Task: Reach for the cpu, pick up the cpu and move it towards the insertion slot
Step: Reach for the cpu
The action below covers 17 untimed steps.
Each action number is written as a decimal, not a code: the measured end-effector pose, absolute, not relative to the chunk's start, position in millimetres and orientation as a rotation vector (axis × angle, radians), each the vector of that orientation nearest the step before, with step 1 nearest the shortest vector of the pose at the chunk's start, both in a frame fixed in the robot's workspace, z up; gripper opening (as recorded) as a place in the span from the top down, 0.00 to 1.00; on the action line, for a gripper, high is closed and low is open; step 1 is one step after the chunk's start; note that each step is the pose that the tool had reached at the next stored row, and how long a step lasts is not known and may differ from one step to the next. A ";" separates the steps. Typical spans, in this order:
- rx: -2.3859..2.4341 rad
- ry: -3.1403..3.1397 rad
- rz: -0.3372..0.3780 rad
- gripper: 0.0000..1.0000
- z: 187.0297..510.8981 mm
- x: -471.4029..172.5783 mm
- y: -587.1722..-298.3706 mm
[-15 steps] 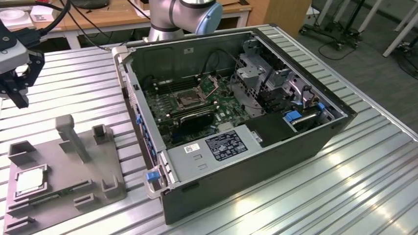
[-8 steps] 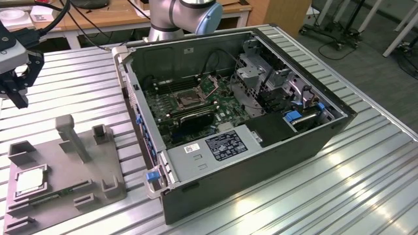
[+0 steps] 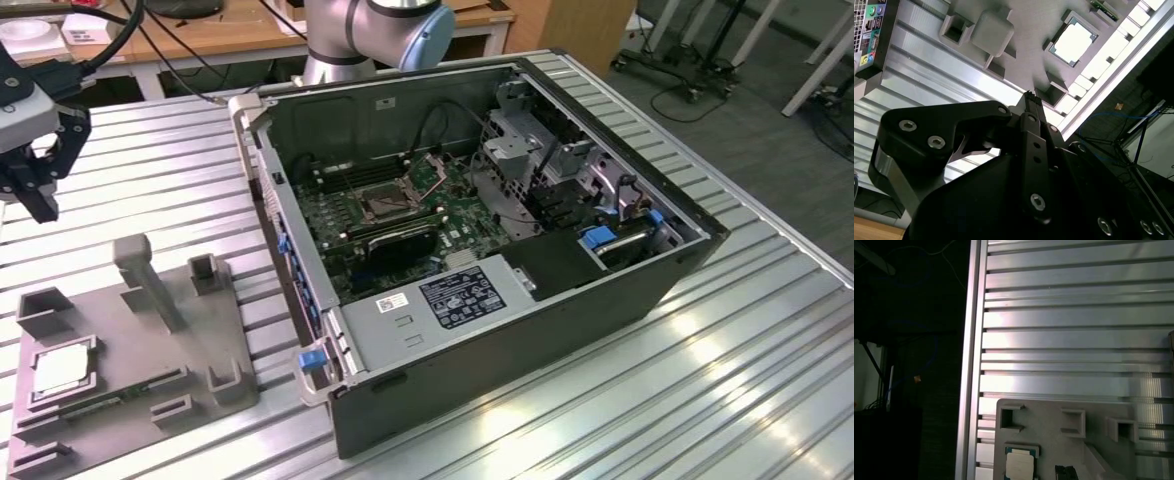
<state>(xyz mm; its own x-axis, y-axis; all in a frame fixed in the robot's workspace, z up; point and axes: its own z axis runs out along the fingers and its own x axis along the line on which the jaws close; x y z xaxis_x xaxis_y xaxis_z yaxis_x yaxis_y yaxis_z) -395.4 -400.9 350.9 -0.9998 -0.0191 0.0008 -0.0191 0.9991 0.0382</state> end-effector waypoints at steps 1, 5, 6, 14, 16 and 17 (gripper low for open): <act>0.030 -3.140 -0.060 0.90 350.7 -395.4 -400.9; 0.030 -3.140 -0.060 0.90 349.9 -395.4 -400.8; 0.030 -3.140 -0.060 0.90 349.8 -395.4 -400.9; 0.030 -3.140 -0.060 0.90 347.4 -395.4 -400.9; 0.030 -3.139 -0.060 0.90 346.6 -395.4 -400.9; 0.030 -3.139 -0.060 0.90 346.2 -395.4 -400.9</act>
<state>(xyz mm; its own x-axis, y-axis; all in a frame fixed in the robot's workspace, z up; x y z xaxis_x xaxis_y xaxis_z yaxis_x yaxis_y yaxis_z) -395.4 -400.9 346.2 -0.9998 -0.0191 0.0013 -0.0191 0.9991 0.0382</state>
